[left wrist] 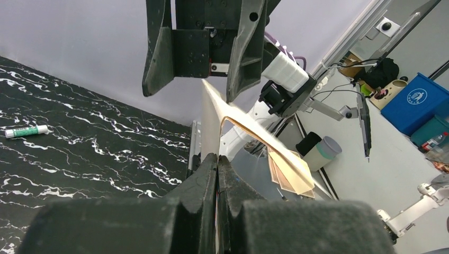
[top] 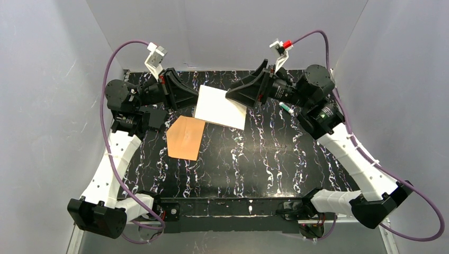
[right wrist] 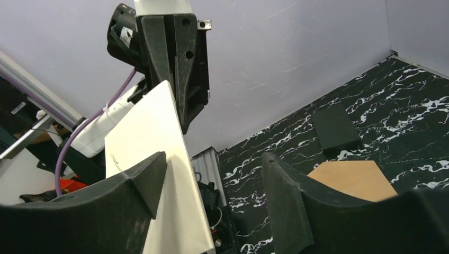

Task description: Place the letter into the envelope and seal it

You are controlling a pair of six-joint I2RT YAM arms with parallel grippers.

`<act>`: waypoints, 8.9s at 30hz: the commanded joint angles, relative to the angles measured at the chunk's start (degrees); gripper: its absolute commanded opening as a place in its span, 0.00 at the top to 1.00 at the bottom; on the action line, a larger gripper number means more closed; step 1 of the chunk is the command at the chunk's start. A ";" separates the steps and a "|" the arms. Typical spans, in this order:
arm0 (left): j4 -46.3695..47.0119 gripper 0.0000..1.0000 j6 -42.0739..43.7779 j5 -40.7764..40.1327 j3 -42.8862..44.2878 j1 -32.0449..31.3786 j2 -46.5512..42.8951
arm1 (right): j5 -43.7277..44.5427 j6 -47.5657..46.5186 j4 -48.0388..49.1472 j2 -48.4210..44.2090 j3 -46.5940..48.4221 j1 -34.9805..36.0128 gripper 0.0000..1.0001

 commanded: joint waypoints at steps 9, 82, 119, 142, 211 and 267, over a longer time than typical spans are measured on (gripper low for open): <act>0.85 1.00 -2.41 -1.95 4.96 -0.08 -2.05 | 3.12 20.69 40.58 -9.04 -20.87 0.19 0.47; -32.19 0.39 20.32 7.31 -1.39 -3.76 -4.51 | -26.84 -13.65 -16.26 3.39 2.52 1.02 0.99; -25.34 1.00 4.90 -26.89 -0.26 -9.31 -5.99 | 28.39 23.22 25.07 -17.71 -29.91 1.55 0.06; -17.12 1.00 -12.49 -40.34 4.89 -9.33 0.81 | 21.31 36.42 35.71 -4.35 -19.75 2.01 0.62; -30.56 0.34 26.66 -31.82 -24.46 24.84 29.66 | 23.38 -4.27 -16.03 17.90 -5.79 -0.84 0.99; -50.16 0.56 44.81 -28.33 -13.81 -13.38 17.36 | 36.33 -16.00 -21.31 17.21 -14.21 -3.30 0.99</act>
